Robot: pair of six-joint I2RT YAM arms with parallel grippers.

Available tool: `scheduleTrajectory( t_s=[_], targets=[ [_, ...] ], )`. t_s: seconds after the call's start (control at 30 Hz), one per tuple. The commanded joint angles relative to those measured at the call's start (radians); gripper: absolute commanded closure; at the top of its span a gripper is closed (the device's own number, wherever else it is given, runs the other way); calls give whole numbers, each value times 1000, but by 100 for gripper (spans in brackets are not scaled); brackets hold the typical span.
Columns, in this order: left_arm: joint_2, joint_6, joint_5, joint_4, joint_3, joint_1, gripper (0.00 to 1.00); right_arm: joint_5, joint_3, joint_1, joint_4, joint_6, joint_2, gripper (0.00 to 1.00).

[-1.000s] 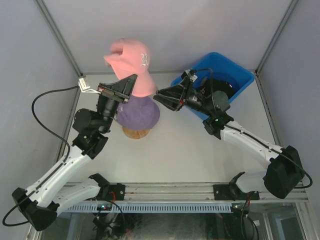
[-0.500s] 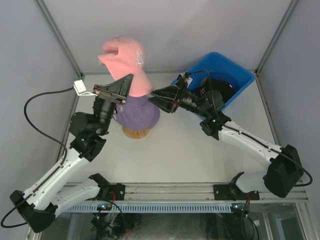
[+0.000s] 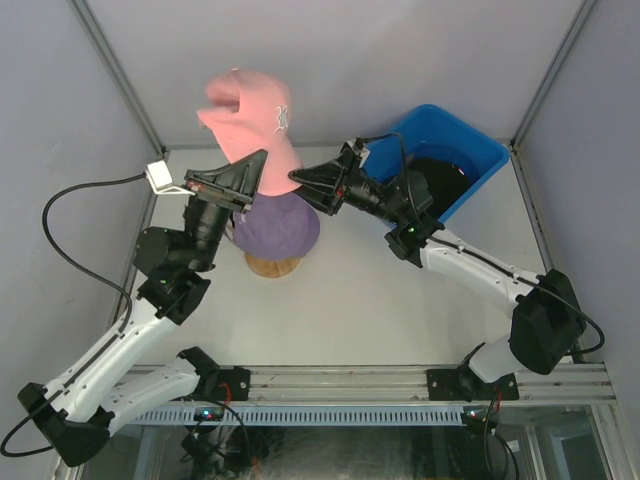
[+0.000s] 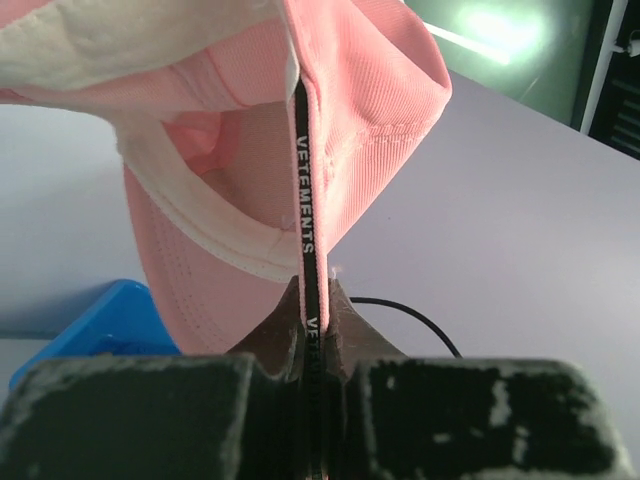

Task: Stack the hats
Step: Stack the hat on the hat.

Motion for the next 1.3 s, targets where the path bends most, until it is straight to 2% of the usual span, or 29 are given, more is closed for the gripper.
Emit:
scheduleTrajectory(
  t_s=[0.0,0.1,0.23,0.27,0.43,0.53,0.77,0.97,1.27],
  targets=[
    [-47,45,62,67,19,-26,100,12,59,-20,94,29,0,82],
    [-75,50,60,66,-16,-30,100,-9,58,-33,133,44,13,100],
    [-126,54,40,38,-64,-32,97,-68,58,-57,184,58,40,100],
    [-142,56,29,25,-77,-32,92,-88,59,-66,209,67,49,100],
    [-242,60,-51,-42,-154,-32,53,-158,58,-115,338,116,85,100],
    [-294,54,-98,-73,-187,-32,40,-182,64,-137,390,142,98,100],
    [-408,3,-173,-127,-266,-32,33,-195,68,-158,489,209,117,100],
    [-505,-104,-292,-149,-349,-32,17,-216,68,-160,550,249,120,100],
    [-491,-161,-334,-220,-280,-31,0,-217,57,-147,675,344,98,100]
  ],
)
